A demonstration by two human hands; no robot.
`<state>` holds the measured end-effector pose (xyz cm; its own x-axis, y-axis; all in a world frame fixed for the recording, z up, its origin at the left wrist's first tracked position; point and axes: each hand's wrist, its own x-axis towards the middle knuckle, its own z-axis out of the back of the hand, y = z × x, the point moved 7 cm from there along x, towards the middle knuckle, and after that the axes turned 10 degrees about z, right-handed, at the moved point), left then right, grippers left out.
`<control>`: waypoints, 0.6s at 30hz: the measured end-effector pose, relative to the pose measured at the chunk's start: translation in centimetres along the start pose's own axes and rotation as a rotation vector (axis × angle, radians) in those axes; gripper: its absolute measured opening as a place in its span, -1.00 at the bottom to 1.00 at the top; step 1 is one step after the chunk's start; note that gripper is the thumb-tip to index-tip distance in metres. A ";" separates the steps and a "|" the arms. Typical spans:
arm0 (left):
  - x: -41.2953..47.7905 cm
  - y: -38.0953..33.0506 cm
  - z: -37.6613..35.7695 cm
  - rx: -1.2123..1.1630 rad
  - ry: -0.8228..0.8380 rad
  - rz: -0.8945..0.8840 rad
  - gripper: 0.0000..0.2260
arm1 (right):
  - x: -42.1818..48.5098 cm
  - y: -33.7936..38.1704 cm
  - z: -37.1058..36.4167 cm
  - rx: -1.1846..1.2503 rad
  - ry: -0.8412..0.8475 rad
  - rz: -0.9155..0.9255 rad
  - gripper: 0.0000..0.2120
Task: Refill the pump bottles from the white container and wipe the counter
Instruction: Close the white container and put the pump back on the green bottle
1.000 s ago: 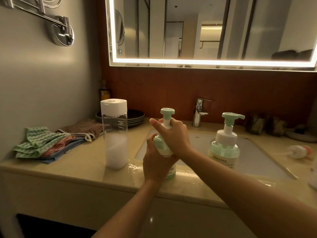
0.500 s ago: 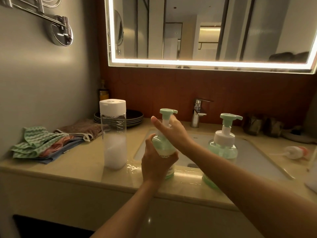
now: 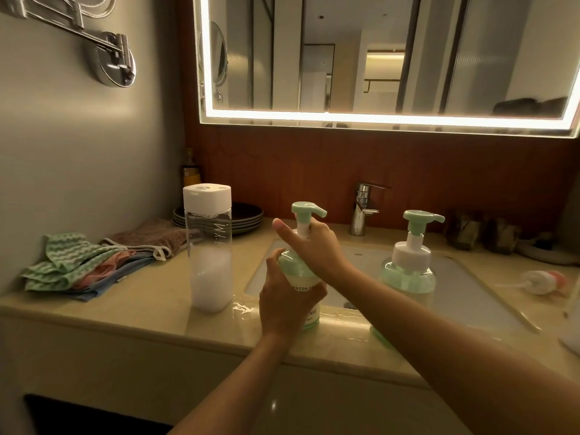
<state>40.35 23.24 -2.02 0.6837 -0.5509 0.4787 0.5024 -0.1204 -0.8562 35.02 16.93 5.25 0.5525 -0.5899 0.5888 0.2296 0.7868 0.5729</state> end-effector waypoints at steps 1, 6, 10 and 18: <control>0.0 0.0 0.0 -0.001 0.002 -0.001 -0.22 | -0.3 0.0 0.0 -0.020 -0.024 0.005 -0.54; -0.1 0.0 -0.1 0.022 -0.007 -0.016 -0.20 | -1.3 0.5 0.6 -0.225 -0.052 -0.020 -0.31; -0.1 0.1 -0.2 0.003 0.011 0.004 -0.24 | -0.1 0.4 1.4 -0.237 -0.013 -0.031 -0.27; 0.0 0.1 -0.1 0.013 -0.002 0.004 -0.23 | -1.1 0.3 0.0 -0.025 -0.067 -0.032 -0.48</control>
<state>40.36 23.15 -2.10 0.6866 -0.5498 0.4758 0.5068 -0.1073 -0.8553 34.47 17.82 4.84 0.4899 -0.6247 0.6081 0.2663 0.7714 0.5779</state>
